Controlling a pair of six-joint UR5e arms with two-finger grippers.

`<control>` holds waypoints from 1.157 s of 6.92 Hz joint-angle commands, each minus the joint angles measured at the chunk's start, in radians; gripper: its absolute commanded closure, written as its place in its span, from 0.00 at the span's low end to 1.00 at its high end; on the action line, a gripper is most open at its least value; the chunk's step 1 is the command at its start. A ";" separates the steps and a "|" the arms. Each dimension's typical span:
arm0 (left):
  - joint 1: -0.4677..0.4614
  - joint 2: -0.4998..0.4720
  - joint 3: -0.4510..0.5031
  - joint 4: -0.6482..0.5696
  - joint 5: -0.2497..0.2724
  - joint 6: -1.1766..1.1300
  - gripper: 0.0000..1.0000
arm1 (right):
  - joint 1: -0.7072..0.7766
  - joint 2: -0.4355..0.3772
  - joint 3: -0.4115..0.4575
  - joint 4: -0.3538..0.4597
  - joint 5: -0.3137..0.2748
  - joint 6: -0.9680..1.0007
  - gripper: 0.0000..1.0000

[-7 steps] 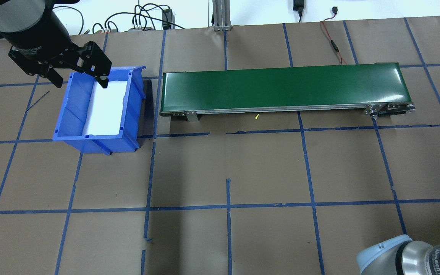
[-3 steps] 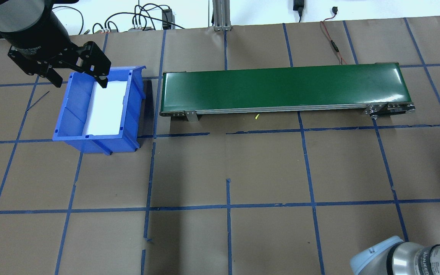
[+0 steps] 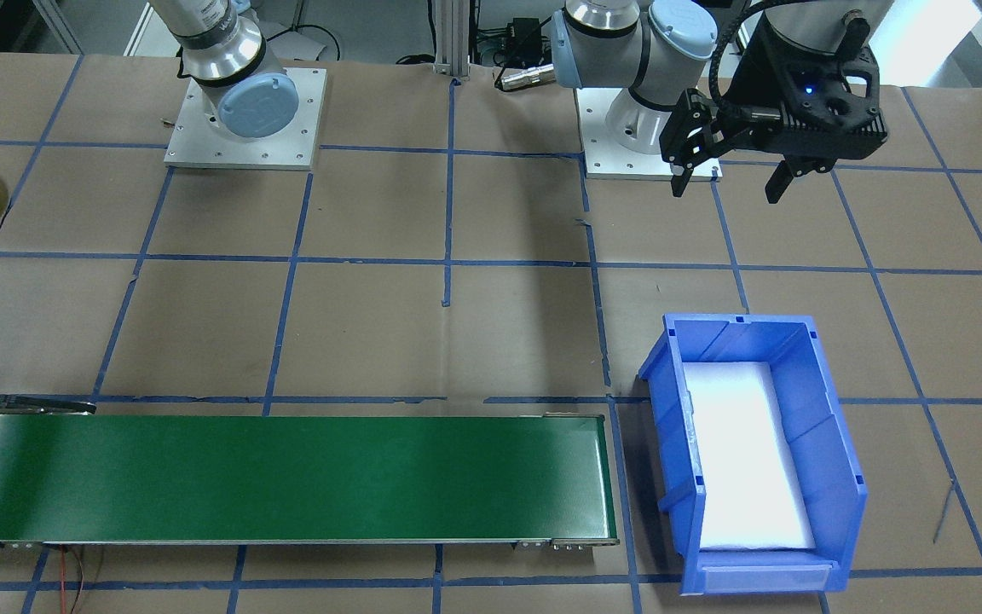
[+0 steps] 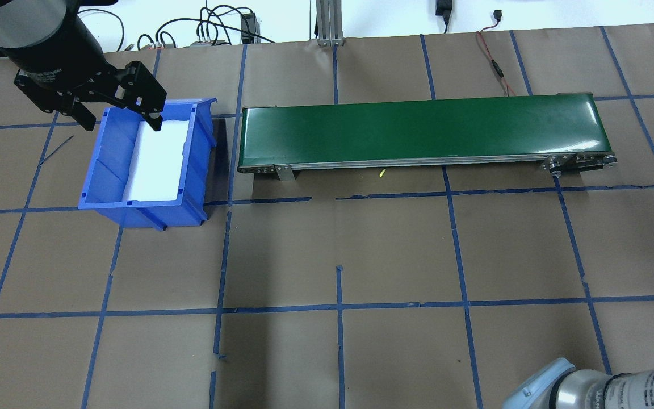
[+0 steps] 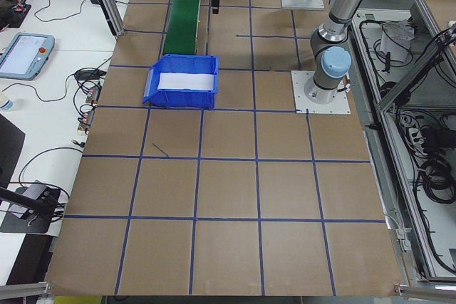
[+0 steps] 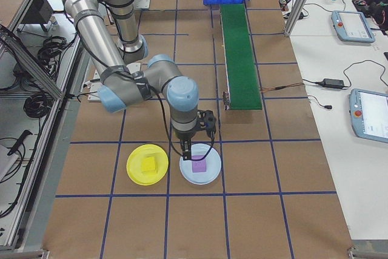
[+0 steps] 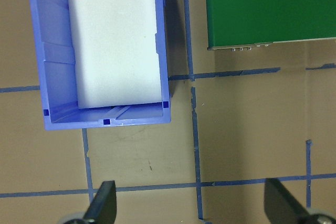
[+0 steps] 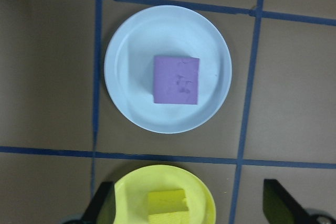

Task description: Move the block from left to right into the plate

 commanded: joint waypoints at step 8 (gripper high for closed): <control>-0.014 -0.001 -0.004 -0.010 0.008 -0.024 0.00 | 1.028 -0.202 -0.084 0.413 0.050 1.215 0.00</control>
